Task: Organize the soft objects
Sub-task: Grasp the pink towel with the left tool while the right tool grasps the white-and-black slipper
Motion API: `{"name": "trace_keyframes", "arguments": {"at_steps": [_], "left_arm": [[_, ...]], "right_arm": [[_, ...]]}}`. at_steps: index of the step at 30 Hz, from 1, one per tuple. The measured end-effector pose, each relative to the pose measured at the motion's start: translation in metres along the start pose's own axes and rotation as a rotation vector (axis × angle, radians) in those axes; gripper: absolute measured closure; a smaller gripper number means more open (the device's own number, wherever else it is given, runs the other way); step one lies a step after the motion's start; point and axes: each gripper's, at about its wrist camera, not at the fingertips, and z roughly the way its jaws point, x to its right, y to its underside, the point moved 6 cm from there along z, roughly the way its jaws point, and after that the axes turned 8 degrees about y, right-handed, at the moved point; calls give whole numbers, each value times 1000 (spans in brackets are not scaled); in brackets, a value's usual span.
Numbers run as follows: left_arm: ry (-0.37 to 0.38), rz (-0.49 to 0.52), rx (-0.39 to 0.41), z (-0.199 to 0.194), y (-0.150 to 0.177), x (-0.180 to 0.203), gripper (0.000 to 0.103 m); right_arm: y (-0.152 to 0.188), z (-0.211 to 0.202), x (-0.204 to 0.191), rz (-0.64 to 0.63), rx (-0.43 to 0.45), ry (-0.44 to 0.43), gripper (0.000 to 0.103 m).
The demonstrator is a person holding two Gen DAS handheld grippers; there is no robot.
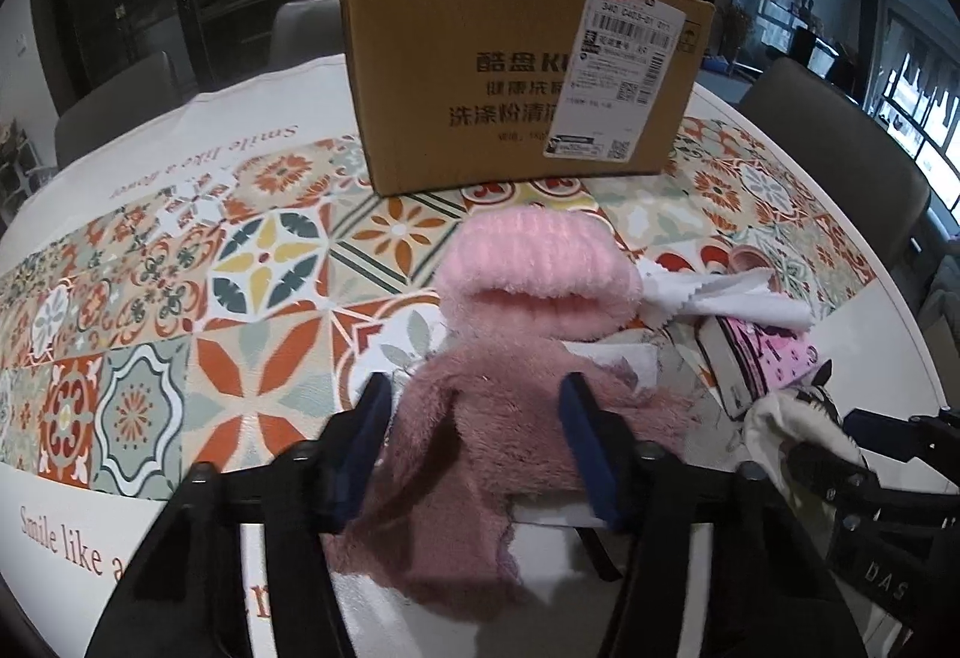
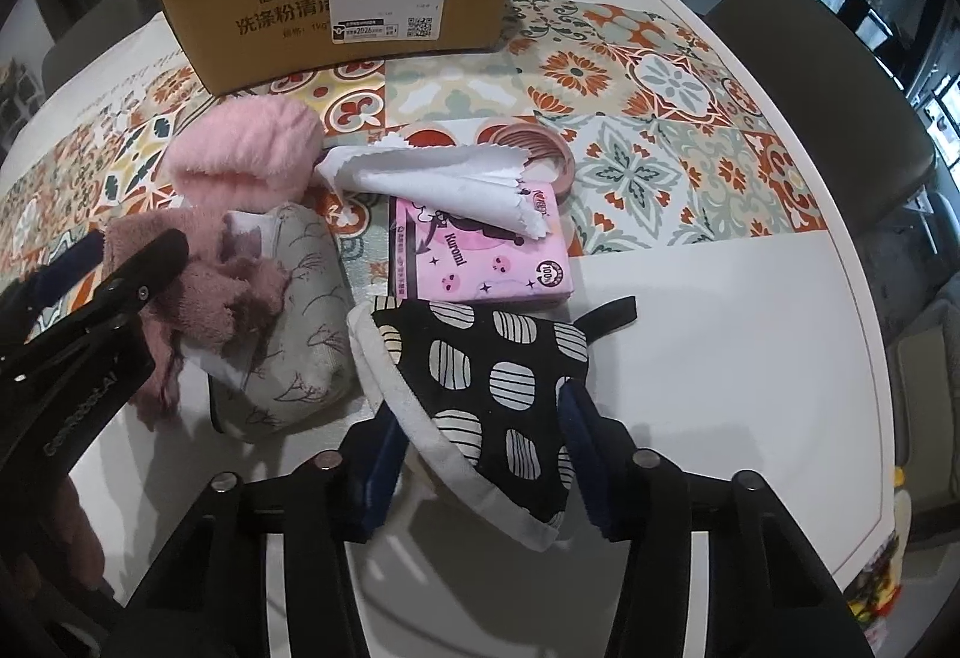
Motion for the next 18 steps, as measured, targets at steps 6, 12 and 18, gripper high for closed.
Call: {"name": "trace_keyframes", "arguments": {"at_steps": [6, 12, 18], "left_arm": [[19, 5, -13, -5, 7, 8, 84], [5, 14, 13, -20, 11, 20, 87], [-8, 6, 24, -37, 14, 32, 87]], "right_arm": [[2, -6, 3, 6, 15, -24, 72], [5, -9, 9, 8, 24, -73, 78], [7, -15, 16, -7, 35, -148, 82]]}}
